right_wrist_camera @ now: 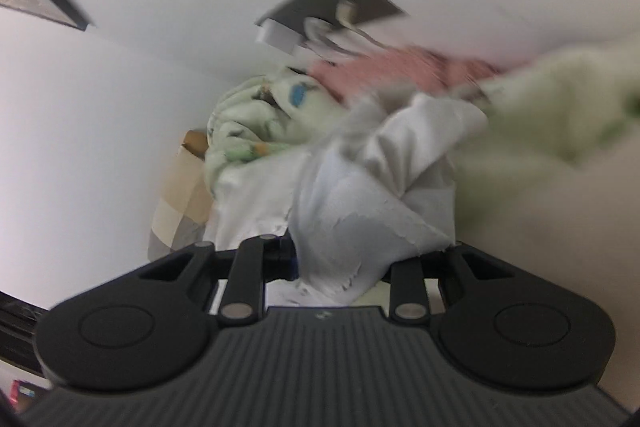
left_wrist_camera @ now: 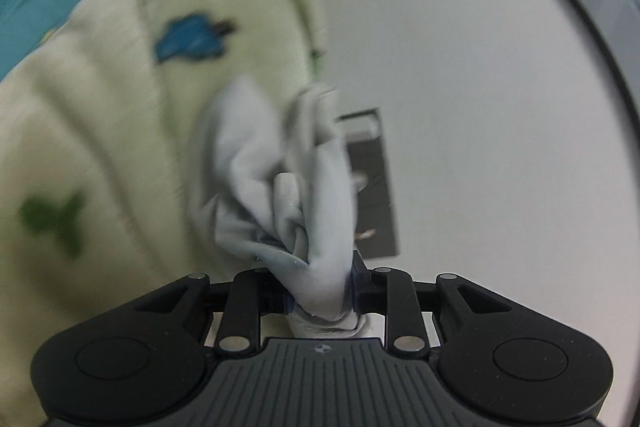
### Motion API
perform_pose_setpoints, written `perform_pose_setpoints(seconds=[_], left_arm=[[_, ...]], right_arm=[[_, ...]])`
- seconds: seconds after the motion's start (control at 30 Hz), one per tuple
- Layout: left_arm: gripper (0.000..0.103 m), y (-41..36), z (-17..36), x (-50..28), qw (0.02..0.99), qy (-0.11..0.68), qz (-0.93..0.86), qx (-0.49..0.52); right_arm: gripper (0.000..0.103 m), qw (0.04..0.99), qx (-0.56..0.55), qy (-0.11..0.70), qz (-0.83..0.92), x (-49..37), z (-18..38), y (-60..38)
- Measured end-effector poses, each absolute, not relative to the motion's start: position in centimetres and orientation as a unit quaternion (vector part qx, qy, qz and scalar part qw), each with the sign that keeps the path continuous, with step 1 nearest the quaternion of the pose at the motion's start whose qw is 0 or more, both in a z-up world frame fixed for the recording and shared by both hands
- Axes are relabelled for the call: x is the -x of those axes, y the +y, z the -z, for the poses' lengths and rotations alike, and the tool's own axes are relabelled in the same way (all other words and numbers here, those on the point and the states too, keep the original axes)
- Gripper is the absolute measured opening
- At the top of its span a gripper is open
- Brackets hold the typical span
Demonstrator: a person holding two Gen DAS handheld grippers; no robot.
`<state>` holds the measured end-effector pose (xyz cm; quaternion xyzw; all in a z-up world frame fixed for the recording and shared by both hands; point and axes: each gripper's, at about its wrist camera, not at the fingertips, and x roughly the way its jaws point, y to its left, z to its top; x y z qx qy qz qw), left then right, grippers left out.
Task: Fold clothes
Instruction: 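Carry the shirt bundle with both grippers onto the green blanket, then open both grippers to release the shirt on the blanket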
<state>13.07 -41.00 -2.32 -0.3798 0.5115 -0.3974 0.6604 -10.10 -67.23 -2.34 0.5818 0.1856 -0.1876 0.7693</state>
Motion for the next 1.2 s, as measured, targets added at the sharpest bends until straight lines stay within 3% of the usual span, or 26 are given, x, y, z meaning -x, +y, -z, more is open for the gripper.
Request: perform_pose_setpoints(seconds=[0.17,0.23,0.33,0.43,0.47,0.57,0.63,0.83,1.2], left_arm=[[0.036,-40.7,3.0,-11.6,0.683,0.507,0.402,0.339],[0.045,-40.6,2.1,-10.9,0.698,0.500,0.401,0.318],[0.058,-39.7,-0.1,-9.6,0.727,0.479,0.405,0.279],[0.079,-37.6,-3.0,-8.4,0.759,0.438,0.419,0.236],[0.081,-37.0,-3.9,-7.5,0.769,0.423,0.424,0.224],[0.089,-35.5,-7.0,-4.9,0.790,0.390,0.435,0.186],[0.101,-34.4,-9.0,-2.6,0.806,0.367,0.438,0.155],[0.103,-31.6,-14.3,5.5,0.863,0.279,0.417,0.050],[0.103,-27.4,-16.7,14.1,0.887,0.218,0.407,-0.007]], right_arm=[[0.032,0.779,-0.566,0.196,0.189,9.9,2.3,-66.7],[0.035,0.772,-0.569,0.204,0.195,10.2,2.1,-66.5],[0.044,0.773,-0.561,0.210,0.208,11.4,0.6,-65.4],[0.064,0.798,-0.519,0.209,0.224,13.2,-1.8,-63.4],[0.073,0.809,-0.500,0.209,0.228,13.6,-2.7,-62.6],[0.085,0.839,-0.447,0.203,0.236,15.3,-5.4,-60.0],[0.084,0.857,-0.414,0.195,0.235,16.5,-7.0,-58.3],[0.084,0.898,-0.335,0.172,0.228,19.7,-10.0,-53.3],[0.084,0.938,-0.215,0.159,0.222,23.1,-12.4,-46.1]])
